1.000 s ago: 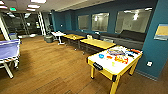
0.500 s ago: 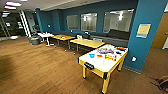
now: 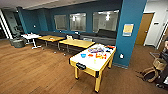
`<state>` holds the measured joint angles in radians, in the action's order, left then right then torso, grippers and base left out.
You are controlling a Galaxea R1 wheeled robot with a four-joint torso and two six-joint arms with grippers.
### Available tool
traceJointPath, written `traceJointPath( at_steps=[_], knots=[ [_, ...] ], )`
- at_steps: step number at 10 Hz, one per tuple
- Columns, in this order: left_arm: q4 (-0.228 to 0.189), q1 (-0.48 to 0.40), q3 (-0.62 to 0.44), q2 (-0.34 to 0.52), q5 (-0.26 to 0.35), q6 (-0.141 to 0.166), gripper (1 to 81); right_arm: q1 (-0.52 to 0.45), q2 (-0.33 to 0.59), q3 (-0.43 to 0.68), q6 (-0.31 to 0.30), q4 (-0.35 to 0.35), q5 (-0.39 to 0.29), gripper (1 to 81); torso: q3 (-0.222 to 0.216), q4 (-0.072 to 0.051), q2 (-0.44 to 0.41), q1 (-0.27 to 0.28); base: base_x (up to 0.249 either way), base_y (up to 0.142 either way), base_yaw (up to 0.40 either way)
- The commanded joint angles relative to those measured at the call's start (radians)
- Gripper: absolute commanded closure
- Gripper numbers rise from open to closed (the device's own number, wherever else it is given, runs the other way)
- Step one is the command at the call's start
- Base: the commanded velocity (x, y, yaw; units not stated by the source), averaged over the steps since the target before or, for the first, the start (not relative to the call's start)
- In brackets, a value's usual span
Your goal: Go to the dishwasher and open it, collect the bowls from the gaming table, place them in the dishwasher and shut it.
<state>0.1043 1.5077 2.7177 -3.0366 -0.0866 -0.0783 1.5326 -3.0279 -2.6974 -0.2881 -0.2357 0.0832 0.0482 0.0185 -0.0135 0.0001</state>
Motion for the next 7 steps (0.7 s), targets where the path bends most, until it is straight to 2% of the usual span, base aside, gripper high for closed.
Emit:
traceJointPath(
  at_steps=[1,2,7],
  knots=[
    [0.0,-0.046,-0.002,-0.001,0.053,-0.003,1.0,-0.048,-0.005,0.004,0.001,0.004,-0.045,1.0,0.0,0.0,0.0,0.0,0.0,-0.148,0.0],
    [0.002,-0.046,-0.002,-0.001,0.051,-0.003,1.0,-0.048,-0.005,0.004,0.001,0.004,-0.045,1.0,0.0,0.0,0.0,0.0,0.0,-0.085,0.0],
    [0.0,-0.045,-0.002,-0.002,0.048,-0.008,1.0,-0.048,-0.005,0.004,0.001,0.004,-0.045,1.0,0.0,0.0,0.0,0.0,0.0,0.0,0.0]
  ],
)
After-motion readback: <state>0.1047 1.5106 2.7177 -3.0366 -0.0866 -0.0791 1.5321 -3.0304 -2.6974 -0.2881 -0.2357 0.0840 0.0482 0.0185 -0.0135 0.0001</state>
